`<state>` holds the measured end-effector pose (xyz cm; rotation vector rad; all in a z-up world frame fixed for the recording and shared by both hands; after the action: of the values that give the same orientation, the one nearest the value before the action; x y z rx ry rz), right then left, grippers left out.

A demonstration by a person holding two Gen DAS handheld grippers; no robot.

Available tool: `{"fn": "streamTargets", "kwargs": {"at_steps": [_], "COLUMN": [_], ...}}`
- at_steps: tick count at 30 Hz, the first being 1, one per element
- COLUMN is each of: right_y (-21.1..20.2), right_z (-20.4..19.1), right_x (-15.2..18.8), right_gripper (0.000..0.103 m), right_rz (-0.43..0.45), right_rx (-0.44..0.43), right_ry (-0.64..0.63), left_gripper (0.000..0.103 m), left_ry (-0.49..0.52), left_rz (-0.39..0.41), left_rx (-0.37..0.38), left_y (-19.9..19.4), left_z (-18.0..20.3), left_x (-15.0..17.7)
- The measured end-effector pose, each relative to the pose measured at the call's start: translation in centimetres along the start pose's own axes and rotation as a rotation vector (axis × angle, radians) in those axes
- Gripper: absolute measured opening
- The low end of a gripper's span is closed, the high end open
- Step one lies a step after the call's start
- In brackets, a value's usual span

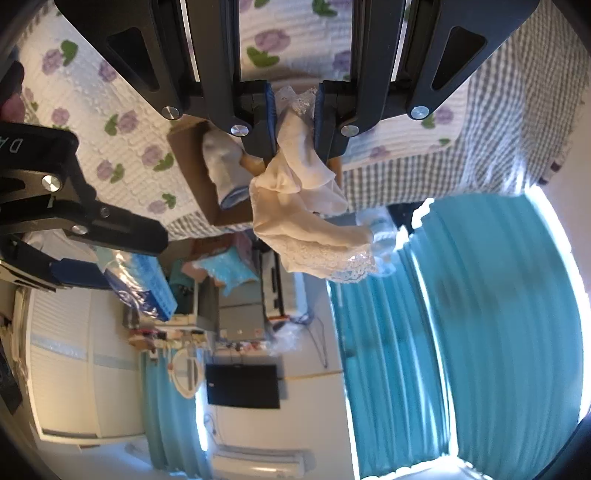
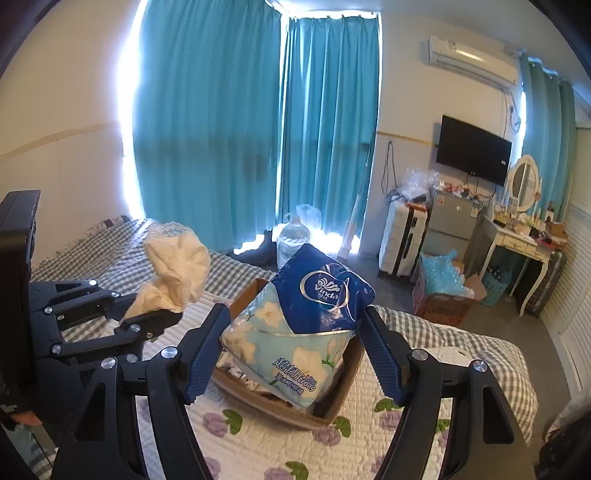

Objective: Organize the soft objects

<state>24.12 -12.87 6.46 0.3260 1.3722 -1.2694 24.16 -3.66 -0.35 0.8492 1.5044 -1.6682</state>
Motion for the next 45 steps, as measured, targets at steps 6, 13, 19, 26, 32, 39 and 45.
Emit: {"fn": "streamTargets", "kwargs": {"at_steps": [6, 13, 19, 26, 32, 39, 45], "right_y": [6.2, 13.0, 15.7, 16.1, 16.2, 14.3, 9.3], "right_z": [1.7, 2.6, 3.3, 3.2, 2.7, 3.0, 3.0], "right_x": [2.0, 5.9, 6.9, 6.7, 6.0, 4.6, 2.6], "right_gripper": [0.072, 0.072, 0.072, 0.072, 0.081, 0.09, 0.09], "right_rz": [-0.056, -0.129, -0.132, -0.117, -0.117, -0.095, -0.065], "right_rx": [-0.018, -0.053, -0.065, -0.072, -0.071, -0.052, -0.015], "right_ry": [0.027, 0.055, 0.083, 0.084, 0.074, 0.113, 0.095], "left_gripper": [0.015, 0.02, 0.042, 0.081, 0.082, 0.082, 0.082], "left_ry": [0.006, 0.018, 0.037, 0.045, 0.035, 0.026, 0.018], "left_rz": [-0.062, -0.129, -0.173, -0.105, -0.081, -0.065, -0.024], "left_rx": [-0.001, -0.008, -0.003, -0.031, -0.026, -0.03, -0.036], "left_y": [6.4, 12.3, 15.2, 14.8, 13.1, 10.2, 5.9], "left_z": [0.2, 0.3, 1.1, 0.7, -0.3, -1.4, -1.6], "left_x": [0.8, 2.7, 3.7, 3.6, 3.2, 3.2, 2.1]}}
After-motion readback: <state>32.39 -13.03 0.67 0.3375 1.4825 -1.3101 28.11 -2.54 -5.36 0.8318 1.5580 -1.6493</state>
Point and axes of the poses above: each gripper's, at about its wrist camera, not at the fingertips, and y roughly the way its jaws point, z to its right, x to its underside, the point moved 8 cm from there along y, roughly the way its jaws point, and after that the axes turned 13 degrees about -y, right-handed, at the moved point
